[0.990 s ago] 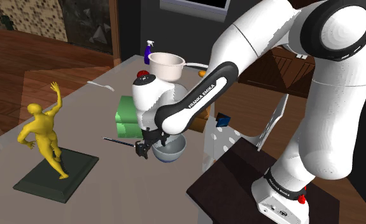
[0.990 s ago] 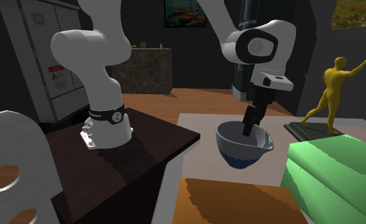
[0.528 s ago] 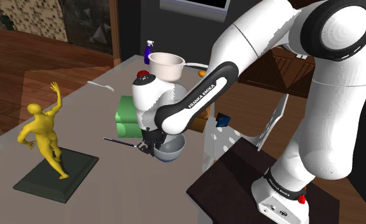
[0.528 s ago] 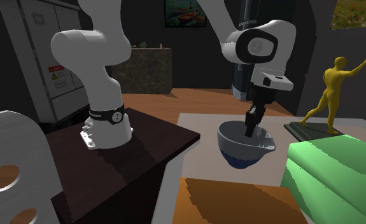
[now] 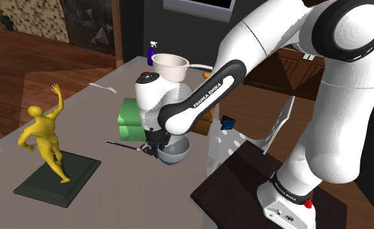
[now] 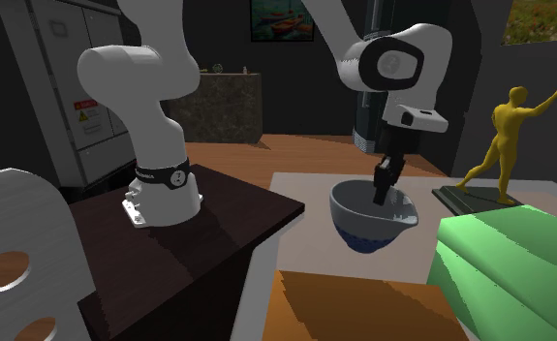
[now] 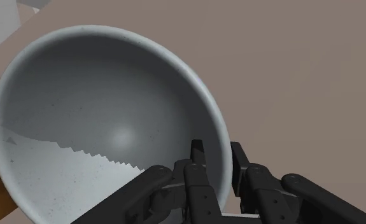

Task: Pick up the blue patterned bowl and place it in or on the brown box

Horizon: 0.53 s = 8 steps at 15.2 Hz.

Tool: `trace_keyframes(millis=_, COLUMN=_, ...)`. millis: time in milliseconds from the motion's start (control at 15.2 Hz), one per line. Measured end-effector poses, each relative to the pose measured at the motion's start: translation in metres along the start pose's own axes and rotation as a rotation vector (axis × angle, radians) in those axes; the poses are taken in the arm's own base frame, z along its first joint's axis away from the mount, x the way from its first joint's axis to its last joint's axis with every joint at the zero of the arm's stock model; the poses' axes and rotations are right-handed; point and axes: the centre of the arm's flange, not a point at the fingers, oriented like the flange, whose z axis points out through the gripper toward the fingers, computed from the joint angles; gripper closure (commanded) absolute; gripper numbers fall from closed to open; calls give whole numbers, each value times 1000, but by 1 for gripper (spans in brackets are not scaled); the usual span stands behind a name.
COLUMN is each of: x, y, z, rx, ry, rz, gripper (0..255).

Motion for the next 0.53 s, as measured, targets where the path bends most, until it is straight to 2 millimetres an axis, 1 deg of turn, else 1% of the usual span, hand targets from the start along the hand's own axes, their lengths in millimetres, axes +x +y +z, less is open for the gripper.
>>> trace_keyframes(millis=528, x=-3, y=7, z=-40, rx=0, ry=0, rz=0, gripper=255)
